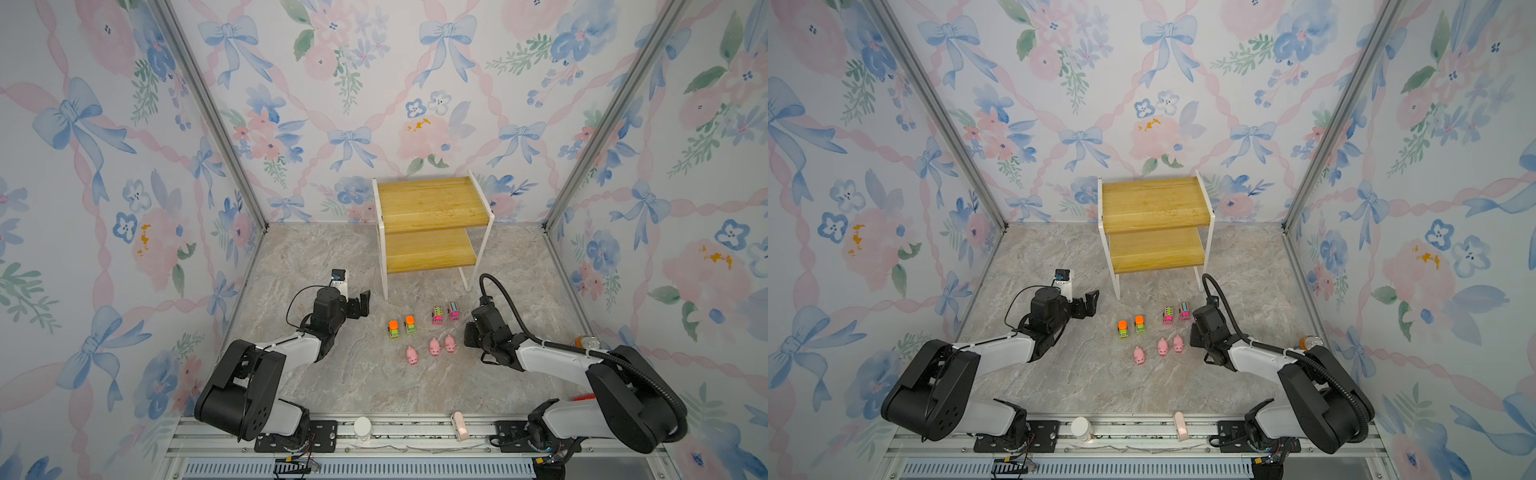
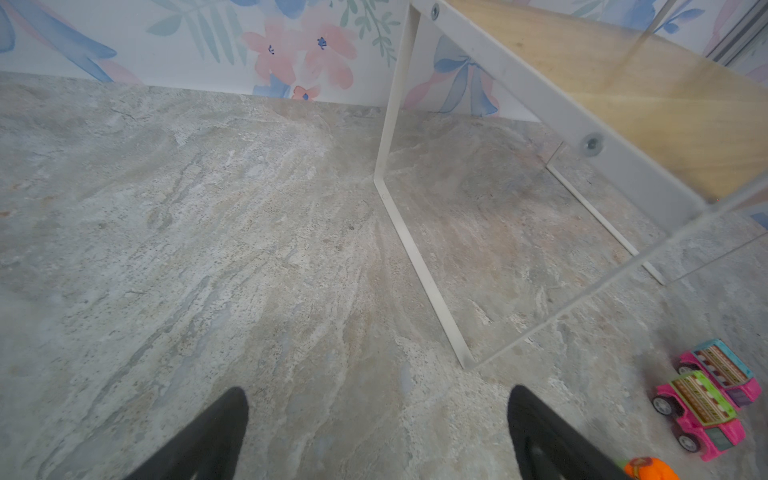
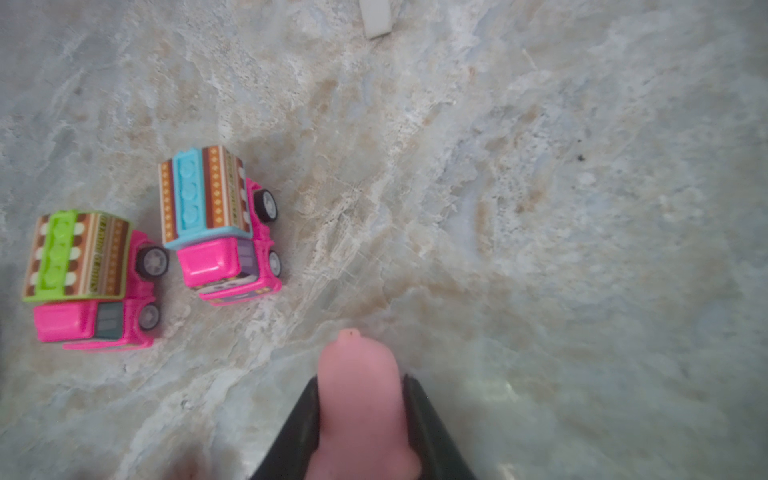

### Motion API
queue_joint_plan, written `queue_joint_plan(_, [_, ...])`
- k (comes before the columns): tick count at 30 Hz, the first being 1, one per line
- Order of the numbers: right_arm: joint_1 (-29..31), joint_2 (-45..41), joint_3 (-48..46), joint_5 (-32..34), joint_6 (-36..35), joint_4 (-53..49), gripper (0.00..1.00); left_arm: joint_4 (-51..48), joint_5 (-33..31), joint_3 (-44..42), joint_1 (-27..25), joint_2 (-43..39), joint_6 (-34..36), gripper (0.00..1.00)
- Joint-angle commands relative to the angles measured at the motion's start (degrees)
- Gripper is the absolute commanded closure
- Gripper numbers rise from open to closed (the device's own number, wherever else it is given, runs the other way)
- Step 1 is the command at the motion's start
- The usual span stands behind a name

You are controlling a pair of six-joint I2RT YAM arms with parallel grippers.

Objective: Place and organize the plastic toys onto the shelf
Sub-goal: 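Close the right gripper on the pink pig, then lift the pink pig with the right gripper toward the shelf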

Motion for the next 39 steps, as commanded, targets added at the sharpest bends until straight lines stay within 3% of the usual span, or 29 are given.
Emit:
queue_joint_plan(1, [0.27, -1.53, -1.63, -1.16, 0.69, -4.82, 0.68, -0.02, -0.81, -0.62, -0.16, 0.23, 0.63, 0.02])
queue_joint_plan(20, [0.29, -3.13, -1.74, -1.39, 0.58, -5.41, 0.73, 0.03, -0.92, -0.93, -0.22, -0.21, 0.72, 0.02])
queue_joint_plan(39, [0.3, -16.86, 2.75, -4.07, -4.25, -14.0, 0.74, -0.01, -0.94, -1.06, -0.16, 0.08, 0.7, 0.02])
